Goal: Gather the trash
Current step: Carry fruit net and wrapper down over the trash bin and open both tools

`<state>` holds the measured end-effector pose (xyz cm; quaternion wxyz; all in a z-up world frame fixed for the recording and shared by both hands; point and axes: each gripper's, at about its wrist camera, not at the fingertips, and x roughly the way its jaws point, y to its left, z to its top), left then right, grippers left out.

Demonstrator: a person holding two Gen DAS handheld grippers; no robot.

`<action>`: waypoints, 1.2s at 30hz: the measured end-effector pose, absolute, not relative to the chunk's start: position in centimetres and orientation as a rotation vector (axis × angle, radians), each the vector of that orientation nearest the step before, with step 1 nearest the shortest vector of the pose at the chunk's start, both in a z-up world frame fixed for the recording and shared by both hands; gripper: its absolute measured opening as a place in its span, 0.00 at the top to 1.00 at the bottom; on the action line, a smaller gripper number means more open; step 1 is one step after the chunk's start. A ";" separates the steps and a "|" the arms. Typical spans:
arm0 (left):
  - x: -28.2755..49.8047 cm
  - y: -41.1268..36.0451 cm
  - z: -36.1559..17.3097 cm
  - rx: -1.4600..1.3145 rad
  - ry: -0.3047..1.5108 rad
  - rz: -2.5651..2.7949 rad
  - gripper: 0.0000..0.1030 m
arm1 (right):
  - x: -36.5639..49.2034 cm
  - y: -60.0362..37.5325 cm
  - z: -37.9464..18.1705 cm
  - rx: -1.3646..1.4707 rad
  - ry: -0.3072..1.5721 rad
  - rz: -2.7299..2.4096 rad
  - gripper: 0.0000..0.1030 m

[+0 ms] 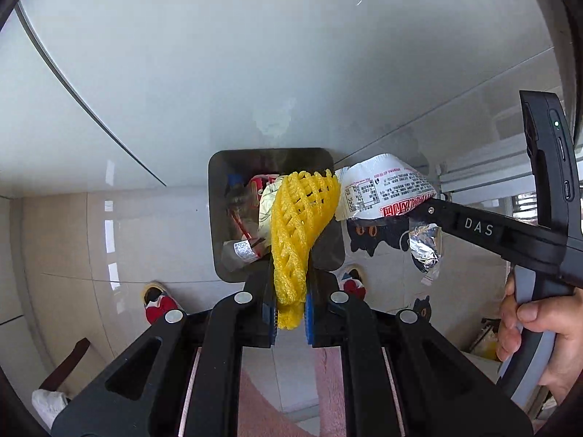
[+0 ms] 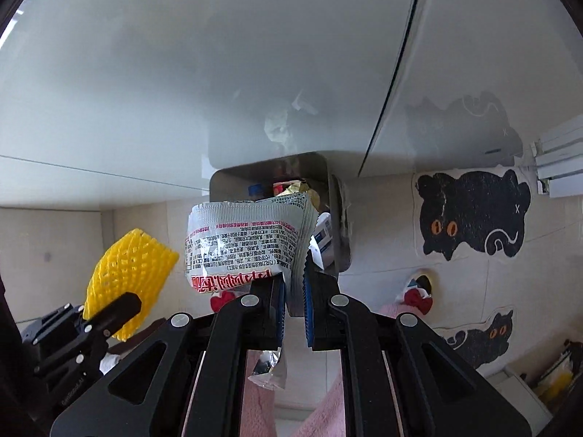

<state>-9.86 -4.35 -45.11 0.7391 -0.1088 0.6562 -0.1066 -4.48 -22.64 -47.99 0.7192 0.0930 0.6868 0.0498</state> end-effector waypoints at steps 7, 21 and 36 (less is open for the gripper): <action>-8.4 -4.9 -48.0 -0.218 1.474 -0.242 0.90 | -3.2 -21.8 -51.3 0.246 1.549 0.071 0.88; -7.3 -5.4 -47.9 -0.204 1.449 -0.241 0.52 | -1.9 -21.9 -51.3 0.367 1.535 0.068 0.47; -7.2 -4.6 -46.3 -0.217 1.410 -0.218 0.32 | -1.7 -22.9 -49.5 0.336 1.528 0.096 0.46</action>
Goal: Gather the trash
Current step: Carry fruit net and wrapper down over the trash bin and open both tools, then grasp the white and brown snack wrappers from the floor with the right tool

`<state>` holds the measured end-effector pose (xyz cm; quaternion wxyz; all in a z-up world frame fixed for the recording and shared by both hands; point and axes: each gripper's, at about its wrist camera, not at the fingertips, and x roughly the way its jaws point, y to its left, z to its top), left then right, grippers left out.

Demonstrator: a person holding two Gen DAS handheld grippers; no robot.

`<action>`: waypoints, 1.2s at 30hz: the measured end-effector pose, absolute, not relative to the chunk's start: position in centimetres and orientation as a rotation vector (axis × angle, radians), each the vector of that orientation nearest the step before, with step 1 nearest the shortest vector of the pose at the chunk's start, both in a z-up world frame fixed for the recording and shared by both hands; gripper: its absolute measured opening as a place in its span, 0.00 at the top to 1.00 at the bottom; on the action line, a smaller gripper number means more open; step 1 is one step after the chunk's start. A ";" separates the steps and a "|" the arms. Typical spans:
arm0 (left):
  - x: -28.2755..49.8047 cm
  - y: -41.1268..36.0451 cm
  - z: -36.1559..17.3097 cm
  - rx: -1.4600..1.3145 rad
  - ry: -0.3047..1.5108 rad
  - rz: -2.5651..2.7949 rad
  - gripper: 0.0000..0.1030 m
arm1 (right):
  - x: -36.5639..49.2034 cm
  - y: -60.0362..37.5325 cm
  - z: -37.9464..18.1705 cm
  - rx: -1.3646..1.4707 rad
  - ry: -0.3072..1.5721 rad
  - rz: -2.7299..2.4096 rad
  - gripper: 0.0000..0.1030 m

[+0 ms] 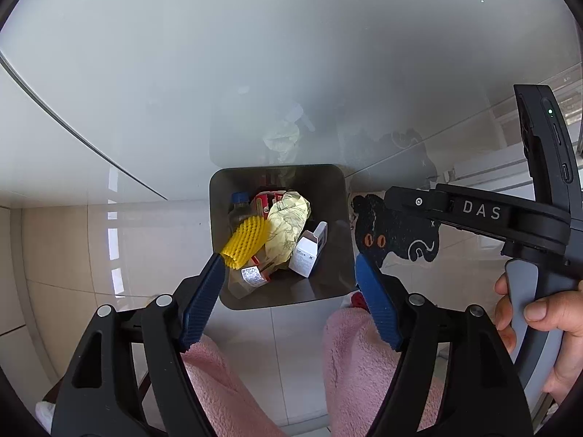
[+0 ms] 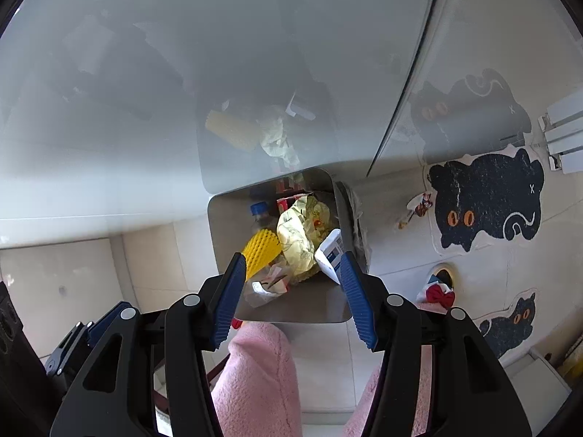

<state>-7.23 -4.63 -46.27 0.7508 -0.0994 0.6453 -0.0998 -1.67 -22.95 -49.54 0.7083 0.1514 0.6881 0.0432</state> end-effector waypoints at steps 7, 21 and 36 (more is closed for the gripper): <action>-7.6 -5.0 -46.6 -0.181 1.370 -0.194 0.17 | -2.8 -24.4 -50.6 0.333 1.509 0.063 0.43; -7.0 -9.3 -53.2 -0.151 1.309 -0.205 0.08 | -5.5 -38.4 -64.2 0.456 1.397 -0.257 0.21; -5.3 -9.9 -61.4 -0.166 1.206 -0.184 0.08 | -1.7 -41.9 -86.6 0.332 1.390 -0.312 0.21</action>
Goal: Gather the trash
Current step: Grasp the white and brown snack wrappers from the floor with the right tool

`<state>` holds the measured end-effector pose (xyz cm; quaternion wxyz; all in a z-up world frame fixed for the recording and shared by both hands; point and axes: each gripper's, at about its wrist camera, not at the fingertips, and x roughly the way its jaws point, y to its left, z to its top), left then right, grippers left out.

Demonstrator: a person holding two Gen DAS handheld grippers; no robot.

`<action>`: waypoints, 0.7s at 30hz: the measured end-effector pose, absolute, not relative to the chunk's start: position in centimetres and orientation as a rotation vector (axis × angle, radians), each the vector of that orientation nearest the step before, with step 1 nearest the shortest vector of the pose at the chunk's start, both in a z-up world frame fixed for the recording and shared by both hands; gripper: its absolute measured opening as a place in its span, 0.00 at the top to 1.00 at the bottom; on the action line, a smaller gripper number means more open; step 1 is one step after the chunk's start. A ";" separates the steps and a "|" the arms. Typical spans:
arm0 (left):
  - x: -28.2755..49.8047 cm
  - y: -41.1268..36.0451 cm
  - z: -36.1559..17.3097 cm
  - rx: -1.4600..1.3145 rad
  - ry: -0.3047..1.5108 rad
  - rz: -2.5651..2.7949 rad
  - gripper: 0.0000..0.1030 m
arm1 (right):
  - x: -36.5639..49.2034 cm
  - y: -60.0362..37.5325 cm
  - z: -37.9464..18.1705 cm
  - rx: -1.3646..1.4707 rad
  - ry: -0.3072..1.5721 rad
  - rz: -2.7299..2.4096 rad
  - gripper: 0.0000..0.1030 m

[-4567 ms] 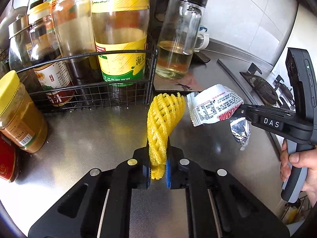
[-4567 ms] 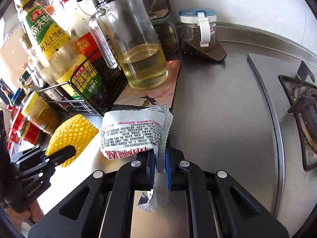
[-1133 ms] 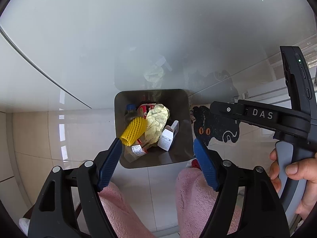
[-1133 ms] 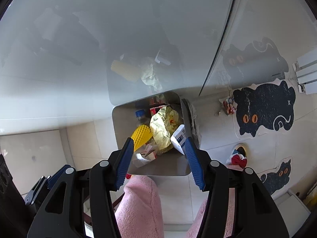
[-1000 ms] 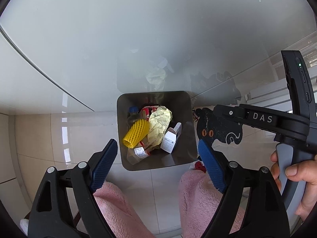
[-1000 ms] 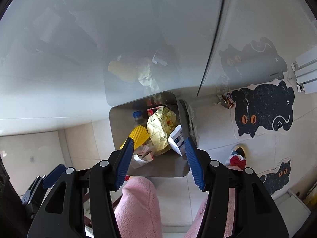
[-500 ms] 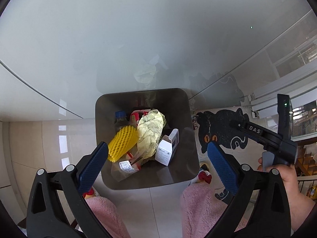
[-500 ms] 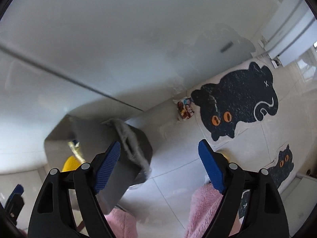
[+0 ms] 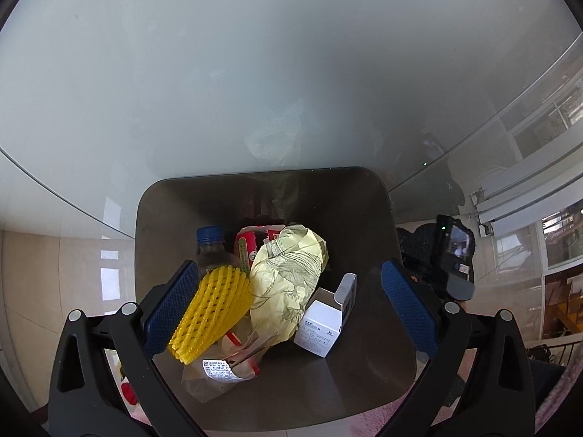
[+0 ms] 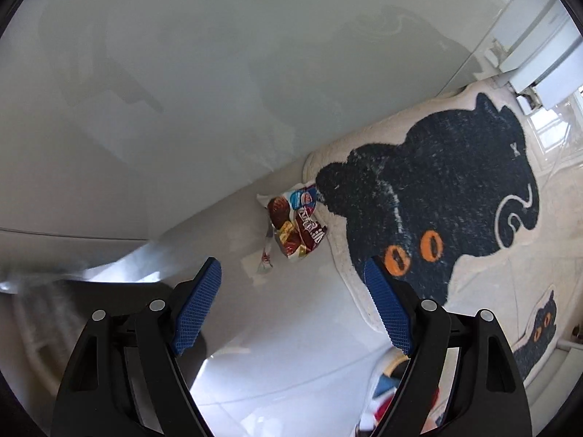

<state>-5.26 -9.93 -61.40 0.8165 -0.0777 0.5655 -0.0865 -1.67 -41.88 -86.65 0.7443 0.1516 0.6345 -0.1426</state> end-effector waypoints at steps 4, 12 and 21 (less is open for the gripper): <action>-5.4 -9.8 -62.1 -0.155 1.200 -0.189 0.08 | -0.6 -42.3 -90.7 0.343 1.386 -0.347 0.21; -5.3 -10.0 -62.9 -0.144 1.184 -0.205 0.08 | 1.1 -42.2 -96.8 0.256 1.462 -0.319 0.46; -5.5 -10.1 -62.4 -0.132 1.208 -0.211 0.08 | -1.1 -41.1 -95.9 0.233 1.494 -0.227 0.80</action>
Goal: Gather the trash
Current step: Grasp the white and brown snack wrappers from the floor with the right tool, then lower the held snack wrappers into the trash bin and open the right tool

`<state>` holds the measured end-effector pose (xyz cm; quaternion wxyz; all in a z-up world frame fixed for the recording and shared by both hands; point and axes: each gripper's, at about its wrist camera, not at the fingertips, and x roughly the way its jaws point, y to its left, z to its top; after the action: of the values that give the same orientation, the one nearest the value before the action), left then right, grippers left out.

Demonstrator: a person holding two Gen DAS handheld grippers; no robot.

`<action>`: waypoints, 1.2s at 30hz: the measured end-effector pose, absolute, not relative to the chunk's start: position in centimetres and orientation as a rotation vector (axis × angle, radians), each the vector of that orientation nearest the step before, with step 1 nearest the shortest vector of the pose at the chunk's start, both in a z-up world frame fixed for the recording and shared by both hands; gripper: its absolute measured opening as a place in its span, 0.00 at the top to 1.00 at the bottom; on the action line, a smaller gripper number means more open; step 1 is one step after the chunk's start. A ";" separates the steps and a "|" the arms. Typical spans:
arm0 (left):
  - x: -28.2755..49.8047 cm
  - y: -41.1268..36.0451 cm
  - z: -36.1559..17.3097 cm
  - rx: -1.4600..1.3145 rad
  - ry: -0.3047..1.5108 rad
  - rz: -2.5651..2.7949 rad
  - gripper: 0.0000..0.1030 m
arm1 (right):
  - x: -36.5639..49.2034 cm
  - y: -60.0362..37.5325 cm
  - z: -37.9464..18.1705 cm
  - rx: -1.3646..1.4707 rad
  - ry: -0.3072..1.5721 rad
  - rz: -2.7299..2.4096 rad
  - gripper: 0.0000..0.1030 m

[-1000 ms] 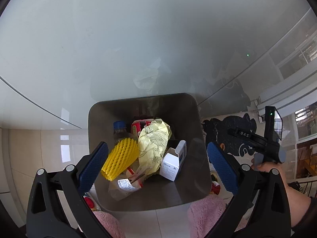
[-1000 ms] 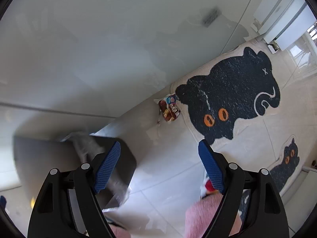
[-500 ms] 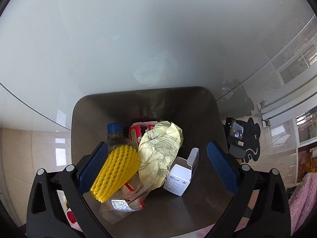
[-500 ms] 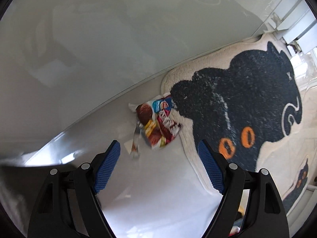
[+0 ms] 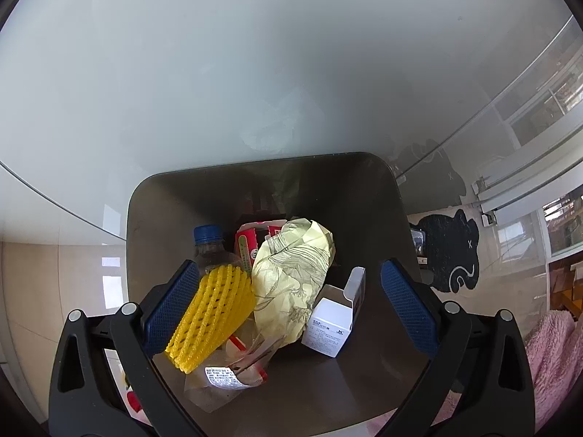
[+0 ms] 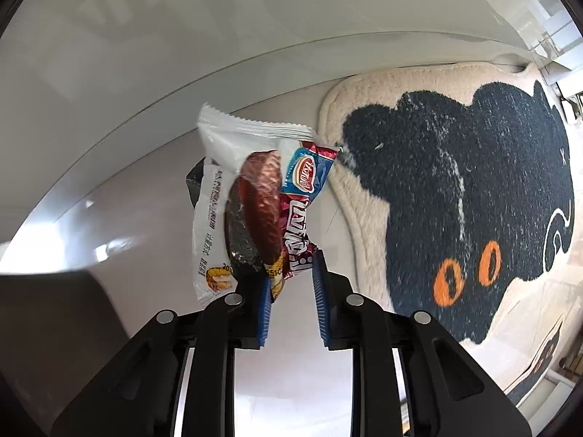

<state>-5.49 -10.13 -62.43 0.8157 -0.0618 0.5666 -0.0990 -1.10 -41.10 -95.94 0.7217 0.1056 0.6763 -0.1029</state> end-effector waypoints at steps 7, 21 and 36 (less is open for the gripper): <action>-6.2 -11.0 -59.1 -0.124 1.252 -0.234 0.08 | -4.2 -40.5 -84.4 0.257 1.420 -0.131 0.80; -7.4 -8.3 -51.2 -0.119 1.311 -0.177 0.08 | -9.0 -32.1 -57.4 0.296 1.318 0.191 0.80; -8.3 0.6 -47.2 -0.228 1.308 0.014 0.08 | -4.9 -17.9 -62.8 0.075 1.497 0.393 0.77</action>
<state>-8.31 0.57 -47.19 0.7875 -0.1056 0.6071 0.0065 -4.95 -17.88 -62.77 0.7144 0.0336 0.6759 0.1776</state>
